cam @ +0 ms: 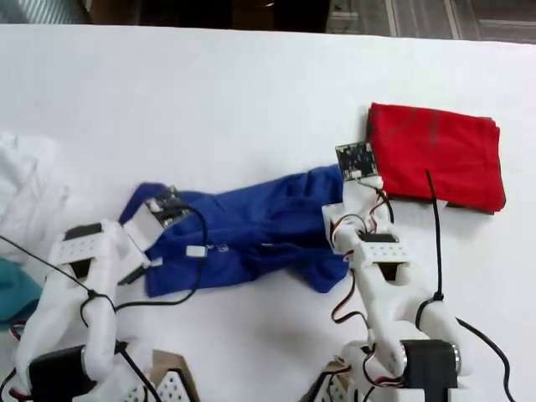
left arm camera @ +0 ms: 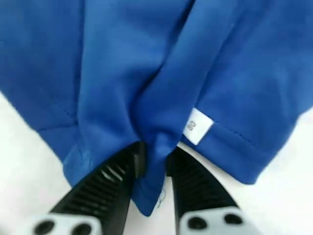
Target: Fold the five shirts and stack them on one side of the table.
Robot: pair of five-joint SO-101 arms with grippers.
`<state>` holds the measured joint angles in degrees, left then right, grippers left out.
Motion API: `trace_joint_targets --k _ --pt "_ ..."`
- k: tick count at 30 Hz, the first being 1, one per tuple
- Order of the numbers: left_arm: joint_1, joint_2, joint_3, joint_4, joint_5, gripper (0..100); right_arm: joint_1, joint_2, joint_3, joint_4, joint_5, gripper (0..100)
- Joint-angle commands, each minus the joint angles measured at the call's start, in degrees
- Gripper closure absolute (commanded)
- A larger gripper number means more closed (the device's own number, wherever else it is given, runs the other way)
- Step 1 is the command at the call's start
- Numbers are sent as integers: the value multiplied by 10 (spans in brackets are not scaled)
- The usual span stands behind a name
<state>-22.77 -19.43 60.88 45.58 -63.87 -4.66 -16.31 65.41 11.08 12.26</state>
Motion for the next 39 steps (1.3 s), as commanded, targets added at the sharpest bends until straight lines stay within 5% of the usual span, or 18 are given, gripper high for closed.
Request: trace_joint_targets --k 1,6,14,25,33,39 --pt "-6 -8 -30 -54 1 975 -5 0 -25 -9 -3 978" --pt "-6 -8 -54 -37 2 972 -6 0 -25 -9 -2 978" --pt "22 -9 -169 195 2 860 -7 0 -25 -9 -2 978" --pt "-9 -6 -133 156 -4 793 -6 0 -25 -9 -2 978" --pt "-70 -8 -90 152 -99 793 -6 0 -25 -9 -2 978" --pt "-87 -3 -80 71 -100 793 -6 0 -25 -9 -2 978"
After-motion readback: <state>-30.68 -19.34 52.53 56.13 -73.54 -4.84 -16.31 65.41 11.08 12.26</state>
